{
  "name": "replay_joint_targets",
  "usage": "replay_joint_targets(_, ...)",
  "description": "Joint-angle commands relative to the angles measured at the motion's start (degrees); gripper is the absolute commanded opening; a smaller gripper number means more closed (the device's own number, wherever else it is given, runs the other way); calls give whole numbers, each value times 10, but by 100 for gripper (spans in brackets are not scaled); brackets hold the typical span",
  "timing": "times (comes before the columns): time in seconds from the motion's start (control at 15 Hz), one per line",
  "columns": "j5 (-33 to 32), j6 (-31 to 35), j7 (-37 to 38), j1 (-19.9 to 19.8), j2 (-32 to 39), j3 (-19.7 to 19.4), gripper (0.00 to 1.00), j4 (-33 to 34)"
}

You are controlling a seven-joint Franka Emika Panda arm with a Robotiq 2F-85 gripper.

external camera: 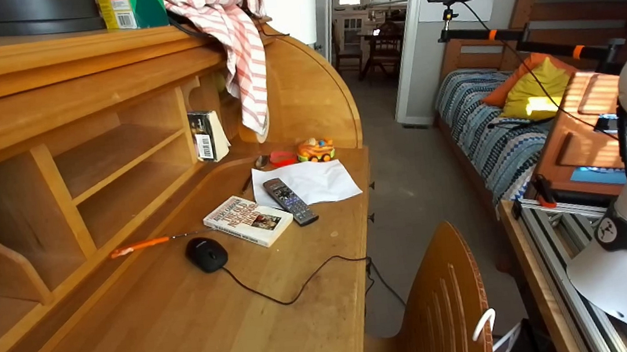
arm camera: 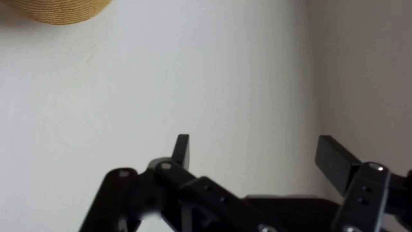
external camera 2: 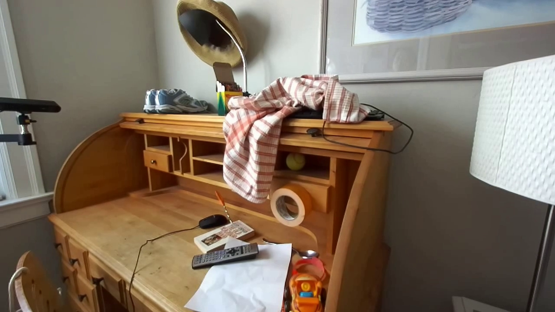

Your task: Put the hat on the top of the desk

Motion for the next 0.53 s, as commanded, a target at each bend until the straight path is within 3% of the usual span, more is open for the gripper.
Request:
replay_joint_targets(0.0, -79, -55, 28, -154, 6, 100, 100, -51)
replay_joint_targets(0.27, -177, -115, 67, -308, 31, 200, 100, -124)
replay_joint_targets(0.33, -134, -88, 40, -247, 16, 156, 100, -86)
replay_joint_targets(0.47, -138, -91, 43, -260, 22, 166, 100, -92)
